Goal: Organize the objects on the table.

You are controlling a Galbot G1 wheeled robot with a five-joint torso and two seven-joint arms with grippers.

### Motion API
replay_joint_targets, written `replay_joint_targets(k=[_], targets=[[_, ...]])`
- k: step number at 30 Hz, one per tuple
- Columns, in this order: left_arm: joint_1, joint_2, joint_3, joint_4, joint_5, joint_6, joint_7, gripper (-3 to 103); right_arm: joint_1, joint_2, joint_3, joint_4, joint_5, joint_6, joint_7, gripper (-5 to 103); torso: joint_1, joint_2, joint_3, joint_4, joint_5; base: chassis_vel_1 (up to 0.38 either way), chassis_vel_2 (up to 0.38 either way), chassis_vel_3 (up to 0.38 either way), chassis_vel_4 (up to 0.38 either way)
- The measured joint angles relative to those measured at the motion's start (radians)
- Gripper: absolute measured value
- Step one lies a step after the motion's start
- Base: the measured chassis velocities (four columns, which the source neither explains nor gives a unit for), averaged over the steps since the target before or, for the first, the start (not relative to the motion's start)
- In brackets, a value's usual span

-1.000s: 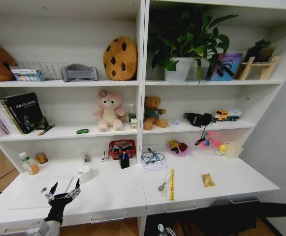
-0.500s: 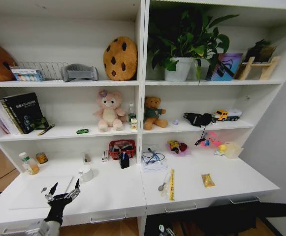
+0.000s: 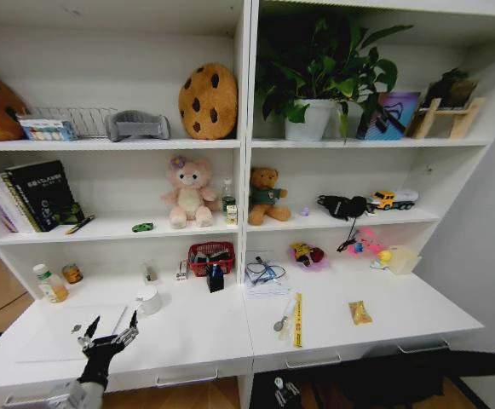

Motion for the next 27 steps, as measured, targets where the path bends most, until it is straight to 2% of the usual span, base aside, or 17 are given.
replay_joint_targets(k=[5,16,17,18,20,22,24,25,27], targets=[[-0.003,0.007,0.0,0.0,-0.003,0.003,-0.003,100,0.057,0.015,0.003,-0.068,-0.008,0.013,-0.001,30,0.0,0.0,0.0,0.0,0.0,0.0,0.0,0.0,0.0],[-0.002,0.016,-0.005,-0.001,-0.009,0.006,-0.005,100,0.094,0.024,0.003,-0.07,-0.028,0.001,0.005,28,0.0,0.0,0.0,-0.0003,0.0001,0.0,0.0,0.0,0.0],[-0.003,0.021,-0.009,-0.001,-0.012,0.006,-0.005,100,0.092,0.021,0.003,-0.065,-0.028,0.0,0.006,33,0.0,0.0,0.0,-0.0001,0.0,0.0,0.0,0.0,0.0],[-0.003,0.021,-0.009,-0.001,-0.012,0.006,-0.005,100,0.092,0.021,0.003,-0.065,-0.028,0.0,0.006,33,0.0,0.0,0.0,-0.0001,0.0,0.0,0.0,0.0,0.0],[-0.003,0.026,-0.012,-0.001,-0.015,0.006,-0.005,100,0.091,0.019,0.003,-0.062,-0.029,-0.001,0.007,44,0.0,0.0,0.0,-0.0002,0.0,0.0,0.0,0.0,0.0],[-0.004,0.029,-0.013,-0.001,-0.017,0.006,-0.005,100,0.089,0.018,0.003,-0.06,-0.029,-0.002,0.008,44,0.0,0.0,0.0,-0.0002,0.0,0.0,0.0,0.0,0.0],[-0.005,0.031,-0.013,-0.003,-0.018,0.006,-0.006,100,0.087,0.017,0.003,-0.056,-0.029,-0.002,0.009,55,0.0,0.0,0.0,-0.0002,0.0,0.0,0.0,0.0,0.0],[-0.005,0.031,-0.013,-0.003,-0.018,0.006,-0.006,100,0.087,0.017,0.003,-0.056,-0.029,-0.002,0.009,55,0.0,0.0,0.0,-0.0002,0.0,0.0,0.0,0.0,0.0],[-0.005,0.031,-0.013,-0.005,-0.018,0.006,-0.006,100,0.085,0.017,0.003,-0.052,-0.029,-0.003,0.01,66,0.0,0.0,0.0,-0.0001,0.0,0.0,0.0,0.0,0.0]])
